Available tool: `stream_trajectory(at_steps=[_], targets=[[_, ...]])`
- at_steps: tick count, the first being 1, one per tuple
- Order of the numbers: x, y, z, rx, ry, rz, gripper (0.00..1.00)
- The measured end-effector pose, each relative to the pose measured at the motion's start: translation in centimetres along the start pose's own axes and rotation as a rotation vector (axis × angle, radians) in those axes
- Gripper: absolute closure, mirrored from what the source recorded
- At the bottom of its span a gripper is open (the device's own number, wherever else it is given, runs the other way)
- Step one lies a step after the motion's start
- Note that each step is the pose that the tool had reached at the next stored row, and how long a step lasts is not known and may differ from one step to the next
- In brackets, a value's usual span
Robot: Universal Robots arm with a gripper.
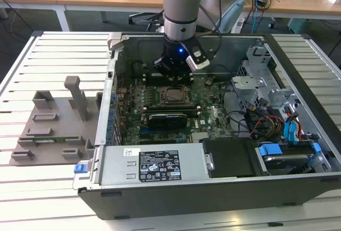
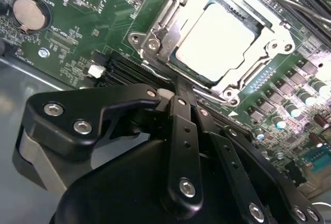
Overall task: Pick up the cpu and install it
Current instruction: 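Install the first cpu locking lever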
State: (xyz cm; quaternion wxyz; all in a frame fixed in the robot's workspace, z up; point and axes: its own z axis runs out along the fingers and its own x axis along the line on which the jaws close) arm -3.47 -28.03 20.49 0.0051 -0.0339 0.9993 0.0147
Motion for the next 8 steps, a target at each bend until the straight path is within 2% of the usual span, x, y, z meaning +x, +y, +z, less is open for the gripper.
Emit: stream_trajectory(at_steps=[8], targets=[[-0.88,-0.08,0.33,0.0005,0.0004,0.000,0.89]])
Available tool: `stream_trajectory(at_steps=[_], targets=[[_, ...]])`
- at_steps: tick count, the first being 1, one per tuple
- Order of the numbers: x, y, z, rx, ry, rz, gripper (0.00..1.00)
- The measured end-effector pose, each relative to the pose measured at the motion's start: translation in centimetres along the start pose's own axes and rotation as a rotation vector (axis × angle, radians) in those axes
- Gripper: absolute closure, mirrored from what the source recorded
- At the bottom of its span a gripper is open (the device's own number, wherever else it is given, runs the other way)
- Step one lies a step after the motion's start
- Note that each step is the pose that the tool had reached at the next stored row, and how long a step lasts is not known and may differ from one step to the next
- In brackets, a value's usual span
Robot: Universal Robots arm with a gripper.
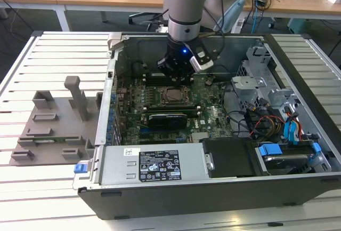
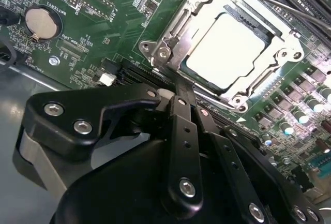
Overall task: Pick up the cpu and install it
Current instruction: 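Install the first cpu locking lever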
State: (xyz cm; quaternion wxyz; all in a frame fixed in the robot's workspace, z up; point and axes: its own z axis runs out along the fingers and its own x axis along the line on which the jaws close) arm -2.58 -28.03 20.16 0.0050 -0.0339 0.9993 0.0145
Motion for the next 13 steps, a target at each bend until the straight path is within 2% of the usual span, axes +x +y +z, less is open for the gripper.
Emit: stream_trajectory(at_steps=[10,12,13], targets=[[-0.11,-0.06,0.03,-0.0010,-0.0001,0.000,0.89],[-0.13,-0.03,-0.29,0.0002,-0.0006,0.000,0.89],[-0.13,-0.03,-0.66,0.0026,0.0000,0.000,0.89]])
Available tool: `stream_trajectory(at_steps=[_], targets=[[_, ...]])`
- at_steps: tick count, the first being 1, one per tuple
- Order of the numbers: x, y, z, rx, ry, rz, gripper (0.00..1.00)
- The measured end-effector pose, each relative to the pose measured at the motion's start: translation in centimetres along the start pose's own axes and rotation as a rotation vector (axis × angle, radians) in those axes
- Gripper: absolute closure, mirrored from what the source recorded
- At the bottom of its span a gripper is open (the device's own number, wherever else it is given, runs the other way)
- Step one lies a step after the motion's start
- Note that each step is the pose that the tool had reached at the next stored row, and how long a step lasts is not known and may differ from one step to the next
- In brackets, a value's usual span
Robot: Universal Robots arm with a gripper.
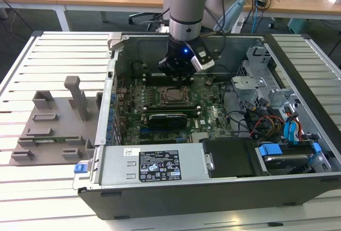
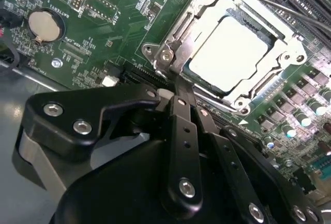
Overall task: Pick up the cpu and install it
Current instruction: 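Install the first cpu locking lever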
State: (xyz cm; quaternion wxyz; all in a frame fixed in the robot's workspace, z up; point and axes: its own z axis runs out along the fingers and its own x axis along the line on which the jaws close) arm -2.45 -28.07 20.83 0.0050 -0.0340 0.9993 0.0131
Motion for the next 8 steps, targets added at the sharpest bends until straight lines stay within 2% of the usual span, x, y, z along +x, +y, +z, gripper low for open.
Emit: stream_trajectory(at_steps=[3,5,6,8], targets=[[0.00,-0.03,-0.33,0.0082,0.0004,0.000,0.89],[0.03,-0.42,-0.40,0.0404,0.0028,0.000,0.89],[0.06,-0.83,-0.41,0.0528,0.0036,0.000,0.89],[0.09,-1.27,-0.42,0.0530,0.0036,0.000,0.89]])
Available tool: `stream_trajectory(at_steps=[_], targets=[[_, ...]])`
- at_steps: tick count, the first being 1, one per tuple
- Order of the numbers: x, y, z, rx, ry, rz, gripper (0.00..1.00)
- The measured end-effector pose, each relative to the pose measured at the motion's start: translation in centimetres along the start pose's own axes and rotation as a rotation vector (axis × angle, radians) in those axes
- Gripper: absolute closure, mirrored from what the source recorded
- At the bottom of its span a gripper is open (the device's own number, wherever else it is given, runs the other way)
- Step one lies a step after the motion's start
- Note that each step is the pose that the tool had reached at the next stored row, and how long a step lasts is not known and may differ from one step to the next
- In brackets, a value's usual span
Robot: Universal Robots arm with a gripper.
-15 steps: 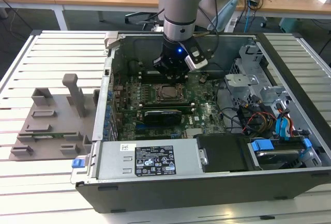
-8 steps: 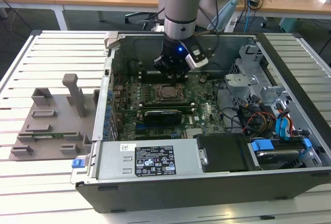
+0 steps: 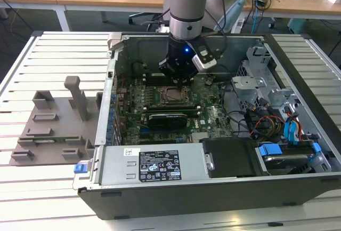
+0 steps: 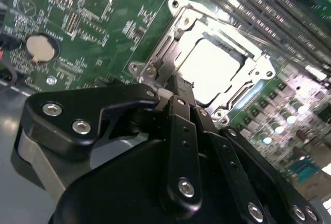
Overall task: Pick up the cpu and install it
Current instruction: 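Install the first cpu locking lever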
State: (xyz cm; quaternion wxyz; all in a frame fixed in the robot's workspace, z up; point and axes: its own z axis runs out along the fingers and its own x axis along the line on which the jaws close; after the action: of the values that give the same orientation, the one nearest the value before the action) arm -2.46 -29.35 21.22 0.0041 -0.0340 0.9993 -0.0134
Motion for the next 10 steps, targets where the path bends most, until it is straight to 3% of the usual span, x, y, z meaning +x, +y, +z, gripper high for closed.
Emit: stream_trajectory(at_steps=[6,10], targets=[[0.09,-1.34,0.00,0.0000,0.0000,0.000,0.89],[0.09,-1.39,-0.49,0.0001,0.0001,0.000,0.89]])
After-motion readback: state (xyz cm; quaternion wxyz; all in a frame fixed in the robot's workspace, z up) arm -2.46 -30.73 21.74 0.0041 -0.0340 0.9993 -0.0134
